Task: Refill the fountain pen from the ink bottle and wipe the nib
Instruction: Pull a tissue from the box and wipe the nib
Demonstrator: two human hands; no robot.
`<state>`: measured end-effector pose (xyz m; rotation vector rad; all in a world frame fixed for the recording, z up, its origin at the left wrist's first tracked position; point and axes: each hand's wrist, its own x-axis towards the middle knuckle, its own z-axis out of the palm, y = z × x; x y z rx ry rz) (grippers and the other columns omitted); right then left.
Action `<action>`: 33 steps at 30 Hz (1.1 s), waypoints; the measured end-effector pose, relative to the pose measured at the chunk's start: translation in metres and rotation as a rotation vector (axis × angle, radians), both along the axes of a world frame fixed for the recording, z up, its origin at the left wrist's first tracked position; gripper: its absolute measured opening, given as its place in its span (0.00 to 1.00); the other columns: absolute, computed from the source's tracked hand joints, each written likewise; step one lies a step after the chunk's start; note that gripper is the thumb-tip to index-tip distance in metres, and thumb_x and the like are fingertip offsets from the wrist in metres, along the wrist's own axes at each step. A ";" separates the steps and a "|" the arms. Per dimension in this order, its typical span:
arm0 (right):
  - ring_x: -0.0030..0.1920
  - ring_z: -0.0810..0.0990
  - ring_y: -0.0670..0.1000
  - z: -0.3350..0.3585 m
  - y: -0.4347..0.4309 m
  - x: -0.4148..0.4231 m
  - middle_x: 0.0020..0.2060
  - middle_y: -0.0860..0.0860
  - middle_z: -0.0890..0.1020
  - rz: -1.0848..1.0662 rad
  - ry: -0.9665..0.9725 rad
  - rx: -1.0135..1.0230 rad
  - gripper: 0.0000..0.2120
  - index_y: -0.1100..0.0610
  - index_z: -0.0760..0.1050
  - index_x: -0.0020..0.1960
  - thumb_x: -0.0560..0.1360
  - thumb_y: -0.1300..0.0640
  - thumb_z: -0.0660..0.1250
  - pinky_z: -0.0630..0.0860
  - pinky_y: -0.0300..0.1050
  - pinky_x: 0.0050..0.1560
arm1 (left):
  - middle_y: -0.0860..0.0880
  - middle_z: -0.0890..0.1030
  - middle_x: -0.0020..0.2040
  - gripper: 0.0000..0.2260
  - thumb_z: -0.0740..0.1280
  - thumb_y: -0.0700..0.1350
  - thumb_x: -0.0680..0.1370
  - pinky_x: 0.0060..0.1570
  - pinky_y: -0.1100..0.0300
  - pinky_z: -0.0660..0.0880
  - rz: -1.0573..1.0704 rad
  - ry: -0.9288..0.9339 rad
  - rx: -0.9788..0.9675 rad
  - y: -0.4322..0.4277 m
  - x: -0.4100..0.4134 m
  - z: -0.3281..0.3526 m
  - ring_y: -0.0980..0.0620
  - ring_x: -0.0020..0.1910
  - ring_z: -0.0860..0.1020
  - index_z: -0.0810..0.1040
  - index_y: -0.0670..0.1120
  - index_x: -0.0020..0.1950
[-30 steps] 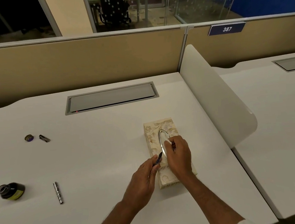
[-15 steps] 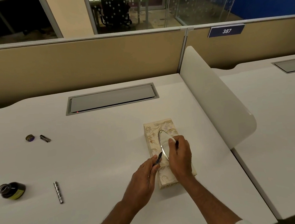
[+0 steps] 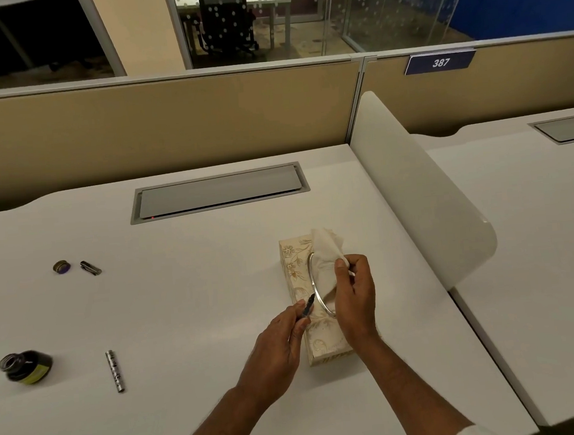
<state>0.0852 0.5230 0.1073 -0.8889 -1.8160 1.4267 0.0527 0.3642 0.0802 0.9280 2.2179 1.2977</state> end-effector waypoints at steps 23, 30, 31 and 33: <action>0.38 0.78 0.38 0.065 0.011 -0.006 0.42 0.52 0.78 -0.036 0.220 -0.029 0.07 0.65 0.72 0.53 0.82 0.60 0.63 0.76 0.31 0.36 | 0.53 0.83 0.58 0.10 0.55 0.48 0.85 0.32 0.71 0.70 0.032 -0.100 0.044 -0.002 0.008 0.054 0.64 0.39 0.80 0.74 0.46 0.58; 0.41 0.80 0.41 0.078 0.001 -0.002 0.44 0.52 0.81 0.013 0.143 -0.022 0.06 0.58 0.72 0.55 0.81 0.57 0.65 0.78 0.33 0.38 | 0.63 0.80 0.44 0.12 0.56 0.49 0.85 0.35 0.67 0.70 0.263 -0.113 0.211 -0.009 0.012 0.075 0.52 0.34 0.74 0.79 0.51 0.59; 0.42 0.82 0.42 0.079 -0.002 -0.002 0.46 0.53 0.82 0.026 0.129 -0.043 0.06 0.57 0.72 0.56 0.81 0.57 0.66 0.79 0.34 0.38 | 0.61 0.81 0.45 0.12 0.56 0.50 0.84 0.38 0.65 0.72 0.289 -0.126 0.230 -0.010 0.011 0.081 0.49 0.38 0.76 0.79 0.53 0.58; 0.44 0.84 0.44 0.083 -0.011 0.000 0.47 0.52 0.84 0.072 0.104 -0.086 0.09 0.55 0.72 0.59 0.80 0.57 0.67 0.80 0.35 0.38 | 0.58 0.83 0.49 0.12 0.56 0.52 0.84 0.46 0.68 0.74 0.334 -0.163 0.257 -0.015 0.009 0.091 0.55 0.46 0.79 0.79 0.58 0.55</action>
